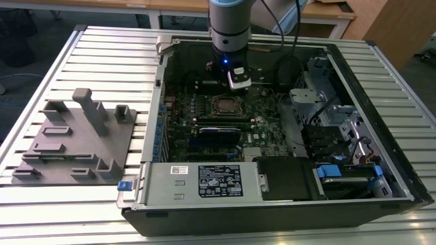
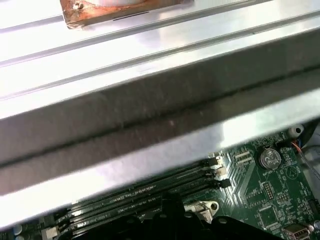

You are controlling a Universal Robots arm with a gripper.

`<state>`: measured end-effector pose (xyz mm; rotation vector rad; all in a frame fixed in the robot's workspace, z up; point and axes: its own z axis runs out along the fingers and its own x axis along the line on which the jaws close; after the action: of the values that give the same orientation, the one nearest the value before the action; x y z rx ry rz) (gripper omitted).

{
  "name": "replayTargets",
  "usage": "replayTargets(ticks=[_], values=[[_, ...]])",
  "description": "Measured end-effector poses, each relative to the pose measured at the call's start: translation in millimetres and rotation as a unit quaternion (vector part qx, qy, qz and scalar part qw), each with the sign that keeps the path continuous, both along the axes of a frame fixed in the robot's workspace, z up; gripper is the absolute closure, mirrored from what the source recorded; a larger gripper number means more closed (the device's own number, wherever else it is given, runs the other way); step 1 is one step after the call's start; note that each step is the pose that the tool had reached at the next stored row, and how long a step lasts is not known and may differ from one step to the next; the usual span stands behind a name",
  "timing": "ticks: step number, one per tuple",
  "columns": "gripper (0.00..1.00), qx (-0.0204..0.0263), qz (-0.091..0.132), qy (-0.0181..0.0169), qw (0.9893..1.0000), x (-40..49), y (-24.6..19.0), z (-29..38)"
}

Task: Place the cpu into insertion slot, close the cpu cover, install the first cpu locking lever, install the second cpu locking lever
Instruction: 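Install the first cpu locking lever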

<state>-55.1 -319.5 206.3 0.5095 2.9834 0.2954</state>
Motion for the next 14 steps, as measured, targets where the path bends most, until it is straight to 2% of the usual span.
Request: replayTargets(ticks=[5,11,14], values=[[0.9,-0.0011,-0.003,-0.0087,1.0,-0.2,1.4,-0.5],[0.9,-0.003,-0.004,-0.0101,0.9999,-0.2,1.6,-0.8],[0.9,-0.0121,-0.005,-0.0117,0.9998,-0.3,1.8,-1.5]])
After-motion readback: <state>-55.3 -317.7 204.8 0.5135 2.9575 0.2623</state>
